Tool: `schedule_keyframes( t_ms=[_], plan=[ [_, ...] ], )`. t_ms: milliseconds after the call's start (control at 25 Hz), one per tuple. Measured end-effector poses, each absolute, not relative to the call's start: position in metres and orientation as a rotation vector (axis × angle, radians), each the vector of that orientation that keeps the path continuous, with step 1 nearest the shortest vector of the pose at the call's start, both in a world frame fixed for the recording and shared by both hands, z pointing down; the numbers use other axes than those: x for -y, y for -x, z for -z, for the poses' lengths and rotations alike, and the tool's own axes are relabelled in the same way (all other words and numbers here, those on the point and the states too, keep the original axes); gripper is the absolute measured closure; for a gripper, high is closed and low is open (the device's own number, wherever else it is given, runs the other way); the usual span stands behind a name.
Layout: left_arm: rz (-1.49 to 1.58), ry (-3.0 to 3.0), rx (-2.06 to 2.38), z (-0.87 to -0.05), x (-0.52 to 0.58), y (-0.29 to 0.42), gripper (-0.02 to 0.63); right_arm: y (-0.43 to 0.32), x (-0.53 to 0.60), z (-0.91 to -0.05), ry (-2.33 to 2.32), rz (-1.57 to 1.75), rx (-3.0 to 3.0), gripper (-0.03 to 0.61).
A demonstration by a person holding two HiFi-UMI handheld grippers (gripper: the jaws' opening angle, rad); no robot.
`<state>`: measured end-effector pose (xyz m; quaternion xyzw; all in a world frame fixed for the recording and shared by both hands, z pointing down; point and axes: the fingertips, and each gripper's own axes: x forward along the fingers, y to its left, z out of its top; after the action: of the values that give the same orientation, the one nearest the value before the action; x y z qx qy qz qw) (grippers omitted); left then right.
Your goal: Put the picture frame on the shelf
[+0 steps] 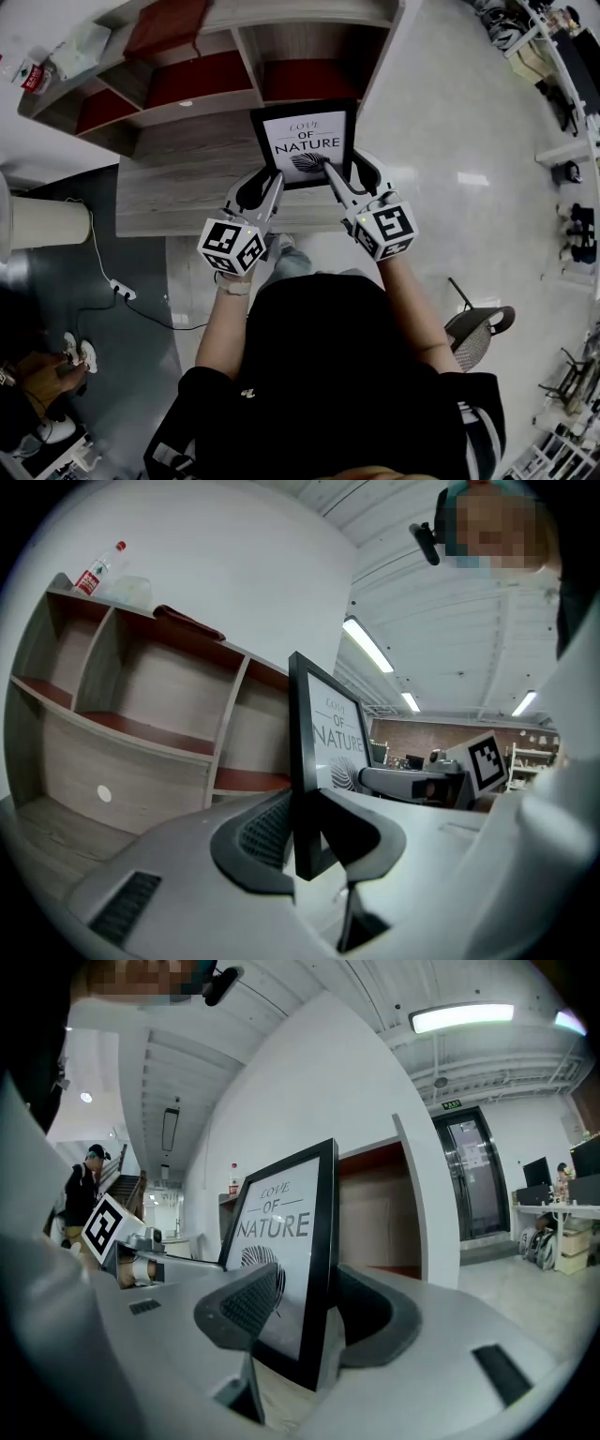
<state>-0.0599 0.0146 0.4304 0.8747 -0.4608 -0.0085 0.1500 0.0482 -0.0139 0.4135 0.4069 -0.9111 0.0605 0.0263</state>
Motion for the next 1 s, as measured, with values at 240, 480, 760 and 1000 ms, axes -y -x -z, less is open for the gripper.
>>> schedule_keyframes(
  t_ms=[240,480,760,1000],
  plan=[
    [-0.002,-2.546,1.231,-0.43,0.067,0.091,0.526,-0.018,0.087,-0.413,-1.37,-0.196,2.752,0.399],
    [-0.037,-2.586,1.151,-0.44,0.083,0.092,0.526,-0.019,0.094,-0.424,-1.475,-0.203,2.697,0.399],
    [-0.052,-2.603,1.109,-0.444,0.088,0.092,0.526,-0.019,0.091,-0.423,-1.562,-0.168,2.63,0.399],
    [-0.07,-2.583,1.118,-0.454,0.15,0.088,0.526,-0.023,0.154,-0.435,-1.573,-0.194,2.618,0.399]
  ],
)
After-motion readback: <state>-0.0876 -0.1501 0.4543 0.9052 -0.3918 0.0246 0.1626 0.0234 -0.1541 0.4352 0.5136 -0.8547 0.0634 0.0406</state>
